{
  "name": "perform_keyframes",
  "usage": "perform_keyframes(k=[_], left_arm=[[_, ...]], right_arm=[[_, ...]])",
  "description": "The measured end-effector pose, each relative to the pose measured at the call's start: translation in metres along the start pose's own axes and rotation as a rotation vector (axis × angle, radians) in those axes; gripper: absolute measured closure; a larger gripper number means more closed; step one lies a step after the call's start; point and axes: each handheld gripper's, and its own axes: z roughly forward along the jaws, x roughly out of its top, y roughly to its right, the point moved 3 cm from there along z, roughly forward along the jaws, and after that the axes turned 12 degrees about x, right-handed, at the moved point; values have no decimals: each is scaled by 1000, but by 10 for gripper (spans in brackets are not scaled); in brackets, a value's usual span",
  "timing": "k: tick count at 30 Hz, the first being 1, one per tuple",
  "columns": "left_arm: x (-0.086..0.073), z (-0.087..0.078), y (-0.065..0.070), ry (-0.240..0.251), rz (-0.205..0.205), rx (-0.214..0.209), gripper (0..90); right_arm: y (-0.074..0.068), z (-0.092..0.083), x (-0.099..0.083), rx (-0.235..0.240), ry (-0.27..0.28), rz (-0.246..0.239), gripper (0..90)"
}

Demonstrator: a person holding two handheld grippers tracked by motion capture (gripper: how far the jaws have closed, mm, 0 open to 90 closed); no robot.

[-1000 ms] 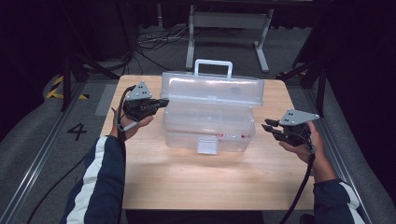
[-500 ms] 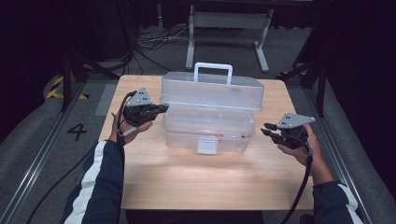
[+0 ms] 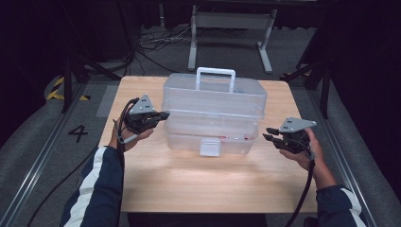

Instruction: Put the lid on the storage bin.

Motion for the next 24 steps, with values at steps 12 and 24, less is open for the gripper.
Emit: perform_keyframes(k=[12,24], left_arm=[[-13,1,3,-17,-3,-3,900],[-19,0,6,-30,-1,0,900]], right_arm=[[-3,6,-3,17,-15,9,705],[-3,7,-6,21,-14,16,702]])
